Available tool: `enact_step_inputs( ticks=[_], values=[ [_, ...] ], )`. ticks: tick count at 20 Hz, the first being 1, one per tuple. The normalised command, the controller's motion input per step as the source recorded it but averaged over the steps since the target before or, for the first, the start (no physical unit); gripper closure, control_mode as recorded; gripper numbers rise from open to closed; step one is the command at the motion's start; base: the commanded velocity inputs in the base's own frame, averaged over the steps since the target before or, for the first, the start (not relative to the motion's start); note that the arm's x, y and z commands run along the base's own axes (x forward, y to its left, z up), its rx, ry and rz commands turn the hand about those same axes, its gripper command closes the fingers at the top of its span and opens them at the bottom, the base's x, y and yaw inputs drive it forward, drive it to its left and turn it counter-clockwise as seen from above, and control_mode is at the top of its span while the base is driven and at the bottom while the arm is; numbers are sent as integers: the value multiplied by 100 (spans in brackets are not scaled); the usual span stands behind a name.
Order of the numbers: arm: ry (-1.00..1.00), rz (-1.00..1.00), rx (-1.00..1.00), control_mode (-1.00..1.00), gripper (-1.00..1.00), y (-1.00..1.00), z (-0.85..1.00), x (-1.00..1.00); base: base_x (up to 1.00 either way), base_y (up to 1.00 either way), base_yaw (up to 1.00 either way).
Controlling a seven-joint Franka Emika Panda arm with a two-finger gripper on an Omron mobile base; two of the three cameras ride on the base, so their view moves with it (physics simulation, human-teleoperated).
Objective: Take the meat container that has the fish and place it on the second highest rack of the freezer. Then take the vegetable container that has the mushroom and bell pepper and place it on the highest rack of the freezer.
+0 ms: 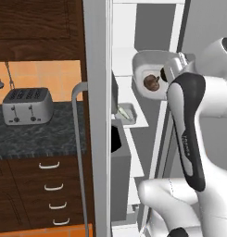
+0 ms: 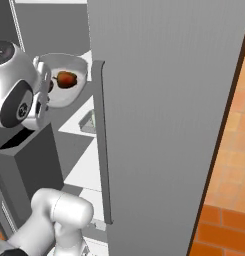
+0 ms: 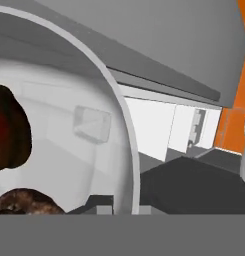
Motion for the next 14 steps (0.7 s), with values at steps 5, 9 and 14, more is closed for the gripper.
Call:
enact_step_inputs(
  ticks=[5,9,14],
  values=[
    [-7,0,0,-100,100,2,7,62,0,0,0],
    [0,0,0,-100,100,-5,3,70,0,0,0],
    [0,0,0,-100,100,1,12,53,0,0,0]
  ],
)
